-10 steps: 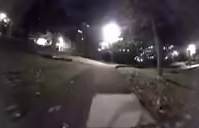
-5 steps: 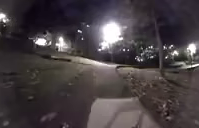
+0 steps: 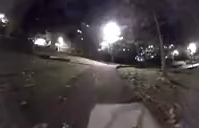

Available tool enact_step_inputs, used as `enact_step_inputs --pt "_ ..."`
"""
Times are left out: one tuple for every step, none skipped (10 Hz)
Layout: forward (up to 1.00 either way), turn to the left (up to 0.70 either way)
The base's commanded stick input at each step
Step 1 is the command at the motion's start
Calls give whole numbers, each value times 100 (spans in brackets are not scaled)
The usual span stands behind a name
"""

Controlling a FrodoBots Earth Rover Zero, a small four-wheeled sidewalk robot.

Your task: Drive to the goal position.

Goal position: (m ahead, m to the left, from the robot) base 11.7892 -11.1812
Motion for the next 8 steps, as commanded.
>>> enact_step_inputs --pt "45 0" --pt "45 0" --pt "45 0" --pt "45 0" --pt "45 0" --pt "45 0" --pt "45 0" --pt "45 0"
